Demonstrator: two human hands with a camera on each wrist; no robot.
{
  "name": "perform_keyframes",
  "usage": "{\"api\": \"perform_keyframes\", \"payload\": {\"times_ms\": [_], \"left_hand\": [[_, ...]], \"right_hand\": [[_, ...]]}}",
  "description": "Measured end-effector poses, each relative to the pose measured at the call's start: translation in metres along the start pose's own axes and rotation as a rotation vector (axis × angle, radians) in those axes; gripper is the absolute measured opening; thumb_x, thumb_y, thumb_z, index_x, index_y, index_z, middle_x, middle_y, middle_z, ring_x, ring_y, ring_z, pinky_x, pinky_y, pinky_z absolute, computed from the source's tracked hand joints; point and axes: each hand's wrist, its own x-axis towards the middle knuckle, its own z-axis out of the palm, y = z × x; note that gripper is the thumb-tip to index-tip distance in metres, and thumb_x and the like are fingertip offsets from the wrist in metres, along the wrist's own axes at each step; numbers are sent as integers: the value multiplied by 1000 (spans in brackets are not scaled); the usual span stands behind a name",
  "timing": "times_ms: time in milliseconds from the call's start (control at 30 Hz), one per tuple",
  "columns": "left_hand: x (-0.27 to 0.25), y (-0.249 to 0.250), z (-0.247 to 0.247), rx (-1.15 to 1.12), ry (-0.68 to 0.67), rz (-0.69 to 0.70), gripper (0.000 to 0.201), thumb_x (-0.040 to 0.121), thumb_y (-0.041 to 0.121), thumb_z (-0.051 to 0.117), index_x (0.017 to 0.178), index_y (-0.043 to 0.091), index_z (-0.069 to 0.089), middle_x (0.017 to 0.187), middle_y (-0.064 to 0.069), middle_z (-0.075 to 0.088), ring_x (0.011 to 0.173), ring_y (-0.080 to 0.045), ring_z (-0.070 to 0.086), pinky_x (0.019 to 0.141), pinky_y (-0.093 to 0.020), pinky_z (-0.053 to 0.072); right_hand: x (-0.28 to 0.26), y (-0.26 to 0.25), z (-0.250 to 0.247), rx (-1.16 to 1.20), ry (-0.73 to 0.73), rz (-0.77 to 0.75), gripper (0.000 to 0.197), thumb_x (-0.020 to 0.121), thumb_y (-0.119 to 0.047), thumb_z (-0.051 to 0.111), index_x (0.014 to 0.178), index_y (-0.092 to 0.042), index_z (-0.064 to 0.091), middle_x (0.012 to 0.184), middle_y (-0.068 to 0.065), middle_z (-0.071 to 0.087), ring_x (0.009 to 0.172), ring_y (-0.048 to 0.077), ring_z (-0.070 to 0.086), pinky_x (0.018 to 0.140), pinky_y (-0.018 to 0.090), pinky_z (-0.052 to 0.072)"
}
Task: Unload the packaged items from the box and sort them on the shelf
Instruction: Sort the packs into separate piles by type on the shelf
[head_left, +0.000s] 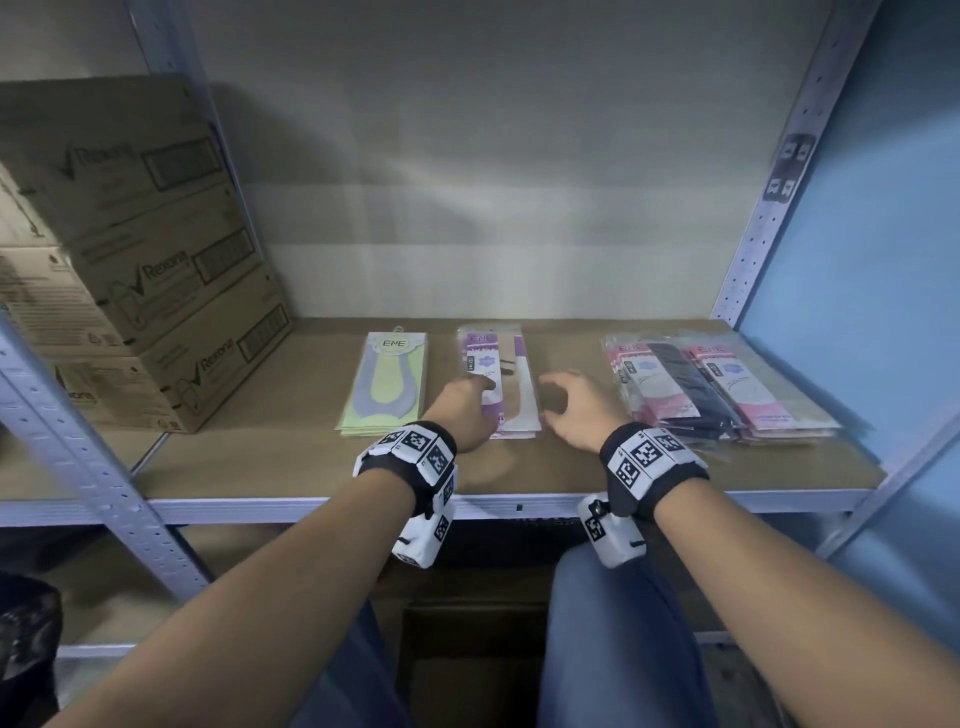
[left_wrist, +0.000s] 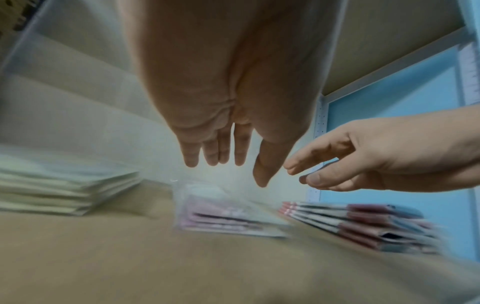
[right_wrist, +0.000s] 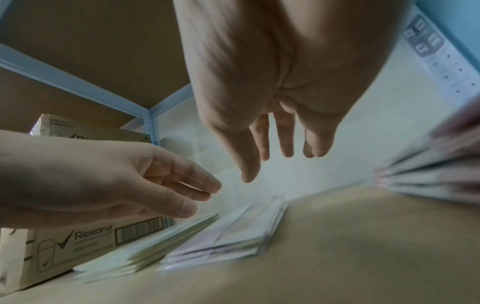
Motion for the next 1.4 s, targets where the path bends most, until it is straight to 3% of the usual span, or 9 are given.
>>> {"api": "perform_keyframes", "payload": {"times_ms": [167,300,433,533,733,900,1033,1133,1400], "left_hand": [[3,35,2,-31,23,109,52,86,16,60,136,10,46,145,-6,42,133,-22,41,108,-28,32],[6,70,11,-41,12,153,54,86,14,60,138,13,45,144,-4,42,127,-22,46,99,-27,38],[7,99,27,-50,-33,226,55,87,15,61,139,10,44,144,-7,41,127,-24,47,102,-27,37],[10,118,40,-48,-68,261,55,87,13,60,139,9,42,146,-8,39,132,-24,42,106,-26,33],[18,150,70,-59,-125,289,55,88,14,58,140,11,42,146,-10,40,132,-25,41,106,-27,33],[23,157,88,-25,-193,292,62,81,15,68,137,11,44,139,-9,41,122,-26,49,101,-25,35],[26,152,95,-39,-181,282,57,78,13,70,132,10,48,134,-10,42,118,-26,50,97,-23,35],[28,148,99,-72,-170,260,52,78,10,69,127,10,49,131,-10,42,114,-26,50,91,-20,34],[32,145,107,-146,-107,247,39,81,6,64,119,8,55,126,-13,44,111,-27,50,93,-21,35]], "right_hand": [[-9,20,-34,-7,88,28,50,85,-18,67,132,-14,52,143,5,45,130,21,43,107,26,30],[-21,45,-58,-6,163,56,46,83,-16,68,128,-15,56,138,6,50,125,22,48,103,25,33],[-37,76,-77,-63,222,102,47,82,-14,69,127,-14,56,137,6,51,126,24,46,105,30,34],[-48,99,-88,-105,231,141,52,80,-15,70,130,-12,54,140,8,47,131,25,39,111,36,31],[-61,123,-93,-66,189,162,55,77,-15,73,129,-14,55,136,6,52,126,24,47,108,31,34],[-64,129,-77,-36,167,124,47,77,-8,73,122,-11,60,122,8,59,112,25,55,97,28,39],[-62,135,-64,-25,169,126,51,73,-10,76,122,-12,60,122,7,60,112,24,55,101,34,42],[-59,137,-60,-25,175,92,56,72,-8,77,125,-11,58,126,5,57,116,22,53,103,30,39],[-59,145,-53,49,232,70,59,72,-1,76,126,-11,57,129,5,55,118,20,51,96,16,28]]}}
